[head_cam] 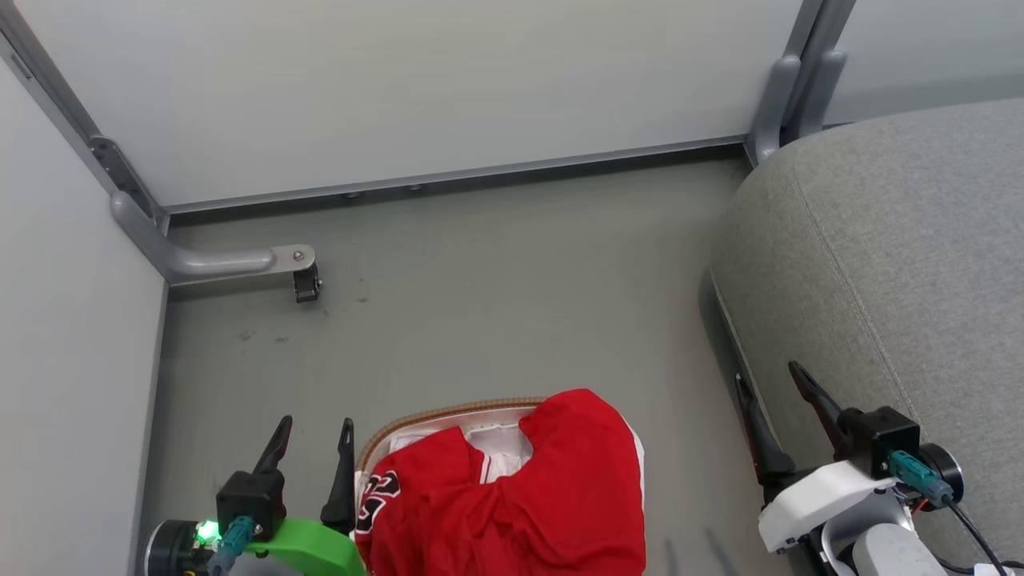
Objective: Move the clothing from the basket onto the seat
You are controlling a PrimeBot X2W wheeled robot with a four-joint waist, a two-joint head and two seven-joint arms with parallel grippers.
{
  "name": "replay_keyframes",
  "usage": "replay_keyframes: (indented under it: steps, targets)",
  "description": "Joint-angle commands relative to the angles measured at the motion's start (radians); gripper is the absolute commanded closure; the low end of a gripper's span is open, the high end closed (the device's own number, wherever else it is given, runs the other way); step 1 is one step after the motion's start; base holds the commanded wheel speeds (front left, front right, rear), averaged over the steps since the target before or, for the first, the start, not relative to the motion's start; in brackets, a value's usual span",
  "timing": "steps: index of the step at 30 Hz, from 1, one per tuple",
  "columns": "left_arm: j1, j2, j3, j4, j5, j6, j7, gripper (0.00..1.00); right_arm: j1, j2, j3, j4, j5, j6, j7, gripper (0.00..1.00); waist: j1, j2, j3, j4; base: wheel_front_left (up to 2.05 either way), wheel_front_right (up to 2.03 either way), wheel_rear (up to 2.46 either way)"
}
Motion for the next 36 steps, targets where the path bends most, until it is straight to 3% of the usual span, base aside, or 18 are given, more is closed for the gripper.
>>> replay_keyframes:
  steps: [1,14,36]
  targets:
    - [-0.019,0.001,-0.008,0.017,-0.013,-0.003,-0.001,0.00,-0.008,-0.005,0.000,0.000,0.003,0.000,-0.005,0.00,0.0000,0.0000,0.029,-0.013,0.00,0.00,0.00]
    - [-0.128,0.001,-0.132,0.147,-0.066,-0.004,-0.001,0.00,-0.061,0.002,0.012,-0.037,0.014,0.000,-0.005,0.00,0.0000,0.0000,0.130,-0.054,0.00,0.00,0.00]
    - [-0.414,0.026,-0.250,0.482,-0.100,-0.004,-0.001,0.00,-0.220,0.033,0.058,-0.191,0.044,0.000,-0.005,0.00,0.0000,0.0000,0.465,-0.133,0.00,0.00,0.00]
